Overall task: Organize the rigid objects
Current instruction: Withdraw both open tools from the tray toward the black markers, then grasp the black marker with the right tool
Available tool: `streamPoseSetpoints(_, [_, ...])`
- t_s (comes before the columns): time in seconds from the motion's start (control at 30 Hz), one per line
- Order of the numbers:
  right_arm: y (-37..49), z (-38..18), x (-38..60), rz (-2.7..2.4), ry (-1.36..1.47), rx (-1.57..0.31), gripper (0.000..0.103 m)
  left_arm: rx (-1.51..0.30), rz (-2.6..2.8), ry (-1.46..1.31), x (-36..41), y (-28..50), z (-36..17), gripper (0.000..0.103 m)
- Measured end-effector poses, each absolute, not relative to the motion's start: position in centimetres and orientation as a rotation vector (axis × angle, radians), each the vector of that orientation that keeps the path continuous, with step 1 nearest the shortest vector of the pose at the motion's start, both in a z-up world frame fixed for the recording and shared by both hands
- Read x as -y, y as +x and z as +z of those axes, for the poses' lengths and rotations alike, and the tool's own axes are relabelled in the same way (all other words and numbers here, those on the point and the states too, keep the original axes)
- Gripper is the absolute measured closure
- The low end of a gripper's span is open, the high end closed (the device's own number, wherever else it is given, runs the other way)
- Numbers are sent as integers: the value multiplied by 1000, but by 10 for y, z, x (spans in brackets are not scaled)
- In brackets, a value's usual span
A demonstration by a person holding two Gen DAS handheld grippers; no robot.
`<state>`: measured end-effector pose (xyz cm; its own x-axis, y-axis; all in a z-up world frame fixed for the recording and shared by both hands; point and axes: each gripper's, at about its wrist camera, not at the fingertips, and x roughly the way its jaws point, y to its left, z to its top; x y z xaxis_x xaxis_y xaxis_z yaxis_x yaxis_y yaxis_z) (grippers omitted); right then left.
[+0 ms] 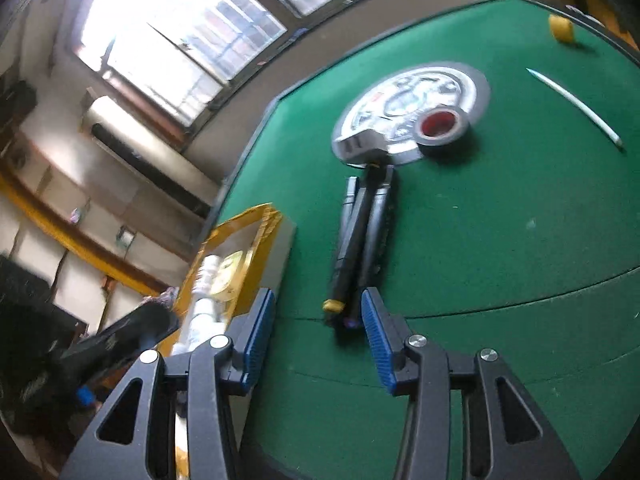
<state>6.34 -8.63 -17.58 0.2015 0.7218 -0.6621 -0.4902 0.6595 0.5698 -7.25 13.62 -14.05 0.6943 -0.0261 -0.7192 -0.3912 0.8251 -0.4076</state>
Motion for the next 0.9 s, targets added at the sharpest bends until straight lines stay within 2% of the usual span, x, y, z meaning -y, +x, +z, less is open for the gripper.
streamPoseSetpoints(0.33, [103, -203, 57, 701, 122, -1170, 59, -791, 190, -552, -138, -80, -148, 40])
streamPoseSetpoints(0.6, [100, -199, 29, 636, -58, -1123, 61, -812, 154, -529, -131, -76, -154, 40])
streamPoseSetpoints(0.7, [94, -199, 33, 632, -88, -1100, 71, -819, 159, -524, -130, -77, -154, 40])
streamPoseSetpoints(0.77, [93, -201, 41, 616, -104, -1096, 89, -821, 161, -519, -128, -77, -153, 40])
streamPoseSetpoints(0.9, [85, -199, 60, 631, -90, -1101, 89, -829, 169, -512, -123, -75, -154, 40])
